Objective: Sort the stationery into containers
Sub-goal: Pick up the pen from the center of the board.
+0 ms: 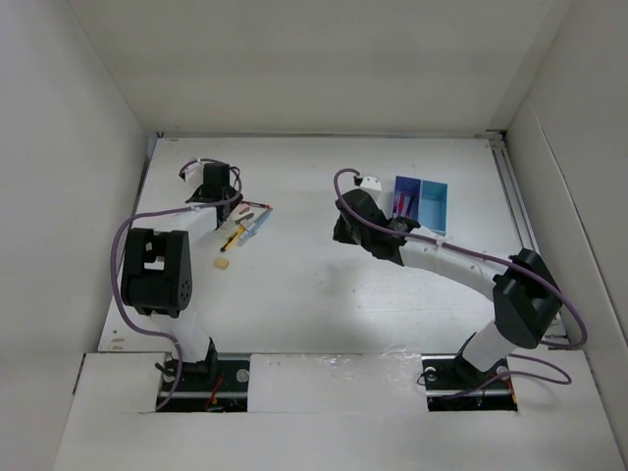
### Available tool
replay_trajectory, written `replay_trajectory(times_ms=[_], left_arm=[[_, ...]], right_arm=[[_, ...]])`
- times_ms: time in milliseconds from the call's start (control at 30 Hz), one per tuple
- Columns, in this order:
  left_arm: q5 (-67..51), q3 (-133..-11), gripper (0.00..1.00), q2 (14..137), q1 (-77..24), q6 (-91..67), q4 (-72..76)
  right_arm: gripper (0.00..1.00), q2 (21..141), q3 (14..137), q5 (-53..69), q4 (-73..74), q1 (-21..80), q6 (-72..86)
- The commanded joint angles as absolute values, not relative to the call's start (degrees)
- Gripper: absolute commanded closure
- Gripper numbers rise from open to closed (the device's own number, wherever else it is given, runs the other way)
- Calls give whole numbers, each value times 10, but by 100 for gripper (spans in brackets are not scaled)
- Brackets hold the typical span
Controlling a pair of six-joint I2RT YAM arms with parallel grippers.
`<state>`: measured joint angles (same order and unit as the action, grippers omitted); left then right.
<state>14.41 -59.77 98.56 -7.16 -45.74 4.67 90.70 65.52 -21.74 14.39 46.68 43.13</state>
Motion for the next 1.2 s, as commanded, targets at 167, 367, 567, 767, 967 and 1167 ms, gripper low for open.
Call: replay_trajectory(times_ms=[167,367,567,767,967,1167], left_arm=[[113,-675,71,1049,-41,-488,17],[120,-729,67,1092,-41,-475,-11],[136,-741,66,1114,-41,-470,-40],[142,-763,64,1145,-41,-470,-60],[142,-801,64,1169,-41,-460,-73],[130,-823,80,1189,-41,-441,-78]], right_arm=[[100,882,656,-201,111,465,429],[100,882,656,-201,111,465,424],[100,897,661,-201,111,465,424],[88,897,661,-196,111,465,424],[80,897,661,-196,111,465,424],[78,897,661,-196,111,465,424]])
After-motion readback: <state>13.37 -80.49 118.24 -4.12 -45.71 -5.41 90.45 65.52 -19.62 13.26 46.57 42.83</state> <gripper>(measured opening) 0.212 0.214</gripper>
